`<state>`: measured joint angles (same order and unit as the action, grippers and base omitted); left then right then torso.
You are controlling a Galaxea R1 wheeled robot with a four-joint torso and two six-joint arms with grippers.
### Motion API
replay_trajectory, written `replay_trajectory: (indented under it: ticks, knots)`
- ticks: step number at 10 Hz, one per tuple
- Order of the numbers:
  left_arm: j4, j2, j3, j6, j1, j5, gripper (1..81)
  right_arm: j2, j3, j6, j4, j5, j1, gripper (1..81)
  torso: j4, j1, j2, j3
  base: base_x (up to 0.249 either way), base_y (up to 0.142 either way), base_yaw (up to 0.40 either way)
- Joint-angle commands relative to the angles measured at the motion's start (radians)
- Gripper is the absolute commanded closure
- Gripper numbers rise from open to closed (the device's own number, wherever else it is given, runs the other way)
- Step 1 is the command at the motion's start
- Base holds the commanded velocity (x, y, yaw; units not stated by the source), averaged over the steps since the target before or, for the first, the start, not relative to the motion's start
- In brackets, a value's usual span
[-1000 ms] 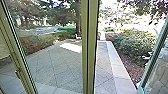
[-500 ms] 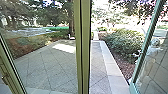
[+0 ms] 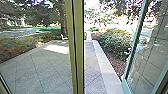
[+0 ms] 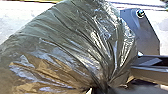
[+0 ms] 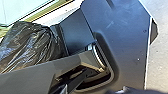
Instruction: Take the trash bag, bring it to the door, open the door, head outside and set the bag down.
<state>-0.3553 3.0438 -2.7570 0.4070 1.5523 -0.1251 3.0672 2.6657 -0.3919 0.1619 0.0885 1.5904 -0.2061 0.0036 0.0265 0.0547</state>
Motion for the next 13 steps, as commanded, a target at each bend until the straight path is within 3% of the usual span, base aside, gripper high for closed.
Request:
replay_trajectory:
  ticks: [1, 8, 13]
  knots:
    - [0.003, -0.005, -0.001, 0.004, -0.044, 0.055, 81.1, 0.015, -0.001, 0.010, 0.019, -0.050, -0.028, 1.0, 0.000, 0.000, 0.000, 0.000, 0.000, 0.000, -0.181]
    - [0.002, -0.005, 0.002, 0.004, -0.044, 0.056, 81.1, 0.015, 0.019, 0.015, 0.022, -0.052, -0.022, 1.0, 0.000, 0.000, 0.000, 0.000, 0.000, 0.000, -0.143]
    - [0.015, -0.003, -0.001, 0.004, -0.045, 0.047, 81.1, 0.020, 0.028, 0.019, 0.047, -0.059, -0.008, 1.0, 0.000, 0.000, 0.000, 0.000, 0.000, 0.000, 0.000]
